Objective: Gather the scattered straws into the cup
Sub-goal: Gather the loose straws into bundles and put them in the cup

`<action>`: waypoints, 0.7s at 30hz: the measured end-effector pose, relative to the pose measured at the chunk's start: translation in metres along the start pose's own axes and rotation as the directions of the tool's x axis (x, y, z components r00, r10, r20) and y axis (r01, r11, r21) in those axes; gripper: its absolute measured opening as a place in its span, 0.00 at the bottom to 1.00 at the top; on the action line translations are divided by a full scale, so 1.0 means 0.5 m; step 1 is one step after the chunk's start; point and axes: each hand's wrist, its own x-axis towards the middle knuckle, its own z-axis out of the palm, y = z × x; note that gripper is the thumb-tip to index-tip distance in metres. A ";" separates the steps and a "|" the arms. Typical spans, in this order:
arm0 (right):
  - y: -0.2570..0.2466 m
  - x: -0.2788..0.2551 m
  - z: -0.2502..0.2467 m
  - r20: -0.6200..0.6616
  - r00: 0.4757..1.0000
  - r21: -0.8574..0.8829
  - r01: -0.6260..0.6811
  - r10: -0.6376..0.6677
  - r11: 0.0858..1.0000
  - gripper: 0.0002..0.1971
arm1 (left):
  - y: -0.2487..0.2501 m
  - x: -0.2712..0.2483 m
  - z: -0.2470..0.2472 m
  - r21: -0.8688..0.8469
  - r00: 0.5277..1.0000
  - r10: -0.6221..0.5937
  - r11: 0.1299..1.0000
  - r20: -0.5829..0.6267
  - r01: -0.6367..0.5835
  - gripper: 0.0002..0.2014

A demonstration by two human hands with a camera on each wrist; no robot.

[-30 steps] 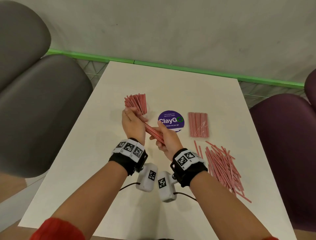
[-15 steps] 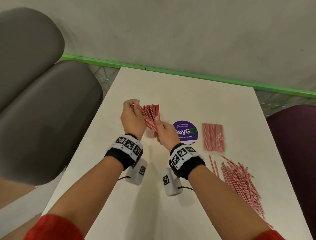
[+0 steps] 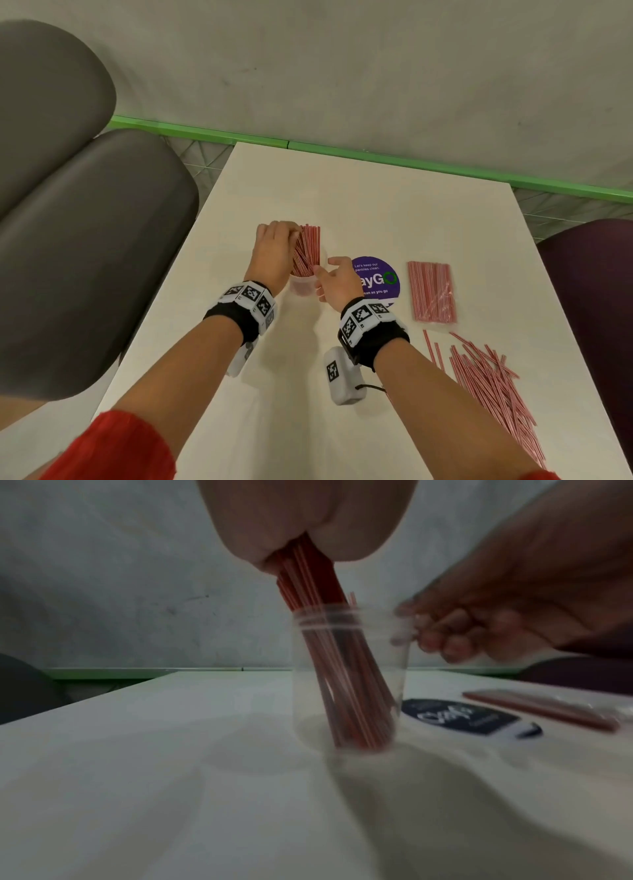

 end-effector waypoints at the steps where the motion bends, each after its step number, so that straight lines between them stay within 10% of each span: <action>1: 0.002 0.001 0.002 0.012 1.000 0.037 -0.010 0.010 0.999 0.20 | -0.005 -0.007 0.007 0.055 0.999 0.054 0.997 0.011 -0.054 0.15; 10: -0.005 0.000 0.002 0.034 0.999 0.100 -0.026 0.023 0.995 0.20 | -0.007 -0.034 0.007 0.140 0.990 0.097 0.984 0.100 -0.111 0.22; 18: 0.010 -0.039 -0.055 -0.043 0.998 0.196 -0.038 0.047 0.980 0.17 | 0.055 -0.090 -0.010 -0.098 0.981 0.088 0.989 -0.173 -0.106 0.14; 21: 0.040 -0.066 -0.095 -0.071 0.995 0.197 -0.053 0.068 0.979 0.14 | 0.095 -0.145 0.011 -0.214 0.992 0.090 0.971 -0.092 -0.108 0.11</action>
